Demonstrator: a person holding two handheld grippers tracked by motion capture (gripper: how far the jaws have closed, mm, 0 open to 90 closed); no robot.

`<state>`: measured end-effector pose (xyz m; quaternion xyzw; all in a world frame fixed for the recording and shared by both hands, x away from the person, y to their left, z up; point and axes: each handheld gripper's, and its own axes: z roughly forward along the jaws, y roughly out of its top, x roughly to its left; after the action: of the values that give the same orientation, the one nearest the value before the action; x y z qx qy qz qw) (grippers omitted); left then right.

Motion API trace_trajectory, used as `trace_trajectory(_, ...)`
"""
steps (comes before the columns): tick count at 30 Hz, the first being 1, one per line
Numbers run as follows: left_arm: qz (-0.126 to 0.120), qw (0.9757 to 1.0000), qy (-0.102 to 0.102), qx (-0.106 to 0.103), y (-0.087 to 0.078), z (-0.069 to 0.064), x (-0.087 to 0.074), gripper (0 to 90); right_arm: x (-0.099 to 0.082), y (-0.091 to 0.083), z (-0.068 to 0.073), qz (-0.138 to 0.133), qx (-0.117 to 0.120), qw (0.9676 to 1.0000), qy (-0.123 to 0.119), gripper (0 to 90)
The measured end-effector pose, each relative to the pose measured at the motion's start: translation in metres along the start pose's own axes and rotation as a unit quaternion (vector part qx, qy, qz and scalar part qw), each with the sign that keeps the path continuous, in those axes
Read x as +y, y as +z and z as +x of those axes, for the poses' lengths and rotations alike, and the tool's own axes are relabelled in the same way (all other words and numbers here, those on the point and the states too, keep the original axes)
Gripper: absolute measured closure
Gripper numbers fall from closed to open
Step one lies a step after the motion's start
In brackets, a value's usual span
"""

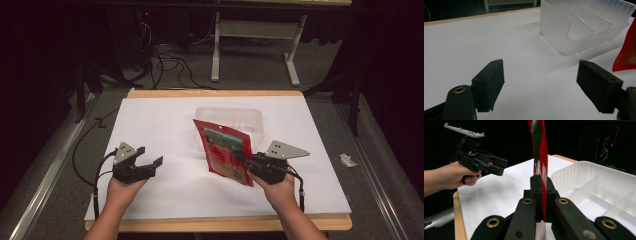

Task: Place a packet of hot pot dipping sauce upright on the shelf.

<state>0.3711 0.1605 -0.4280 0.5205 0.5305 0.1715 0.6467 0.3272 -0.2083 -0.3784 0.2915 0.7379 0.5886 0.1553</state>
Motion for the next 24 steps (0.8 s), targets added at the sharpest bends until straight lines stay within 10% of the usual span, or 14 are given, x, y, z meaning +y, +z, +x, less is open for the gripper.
trace_trajectory(24,0.012,0.9998,-0.008,0.011,-0.015,0.011,-0.027,17.7,0.01,-0.038,-0.024,-0.042,-0.067,0.9968,0.014,90.0)
